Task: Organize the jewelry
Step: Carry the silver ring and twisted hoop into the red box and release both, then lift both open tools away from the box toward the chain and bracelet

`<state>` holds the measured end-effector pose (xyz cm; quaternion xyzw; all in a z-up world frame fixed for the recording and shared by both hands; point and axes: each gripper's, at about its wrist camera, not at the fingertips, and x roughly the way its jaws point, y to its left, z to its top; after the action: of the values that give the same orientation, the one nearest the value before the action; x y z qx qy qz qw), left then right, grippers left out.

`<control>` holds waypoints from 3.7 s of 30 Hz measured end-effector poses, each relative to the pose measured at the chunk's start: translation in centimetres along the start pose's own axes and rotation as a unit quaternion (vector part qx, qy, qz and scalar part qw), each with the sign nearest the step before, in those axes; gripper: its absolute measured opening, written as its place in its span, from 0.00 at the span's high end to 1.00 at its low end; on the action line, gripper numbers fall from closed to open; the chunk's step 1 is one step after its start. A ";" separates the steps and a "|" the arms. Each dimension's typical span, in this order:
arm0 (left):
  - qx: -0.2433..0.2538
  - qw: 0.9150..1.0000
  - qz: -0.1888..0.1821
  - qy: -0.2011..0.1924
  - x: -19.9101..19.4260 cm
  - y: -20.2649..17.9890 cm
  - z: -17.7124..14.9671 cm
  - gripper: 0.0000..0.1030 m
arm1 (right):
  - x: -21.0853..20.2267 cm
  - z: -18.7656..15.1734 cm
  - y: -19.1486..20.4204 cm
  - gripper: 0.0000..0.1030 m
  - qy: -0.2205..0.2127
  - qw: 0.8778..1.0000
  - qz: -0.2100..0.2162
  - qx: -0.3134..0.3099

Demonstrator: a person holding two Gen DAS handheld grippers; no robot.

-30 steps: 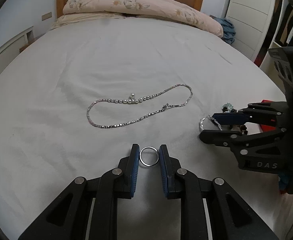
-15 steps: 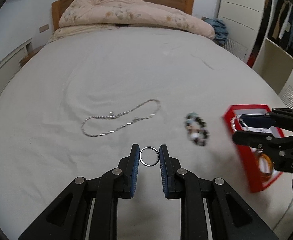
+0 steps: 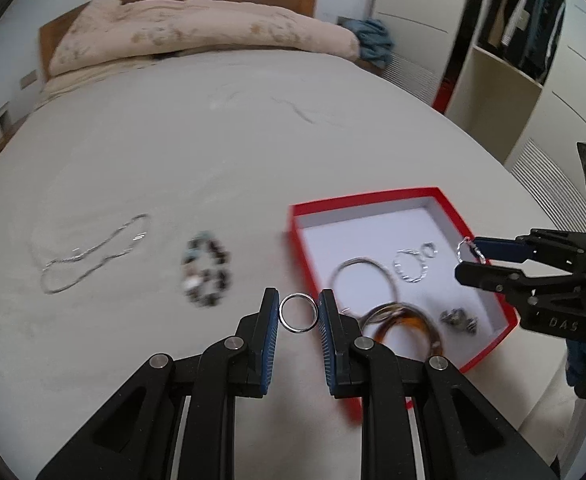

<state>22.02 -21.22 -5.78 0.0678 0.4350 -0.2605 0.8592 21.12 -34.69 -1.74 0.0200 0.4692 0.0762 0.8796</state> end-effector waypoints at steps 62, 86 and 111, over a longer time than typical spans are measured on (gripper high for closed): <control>0.026 0.998 0.026 0.052 10.6 -4.2 3.7 0.52 | 7.1 1.5 -4.8 0.62 0.072 0.994 -0.020 -0.083; 0.004 0.998 0.060 -0.009 -4.7 -4.1 -0.8 0.50 | -4.1 -3.5 0.1 0.61 0.039 0.998 -0.008 -0.043; -0.034 0.992 0.112 -0.038 -18.1 -0.8 -10.2 0.39 | -13.1 -8.4 11.1 0.61 0.005 0.999 0.017 -0.036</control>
<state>5.51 -11.37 2.24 0.0767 0.4005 -0.1504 0.9006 5.71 -26.04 5.51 -0.0041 0.4706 0.1081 0.8757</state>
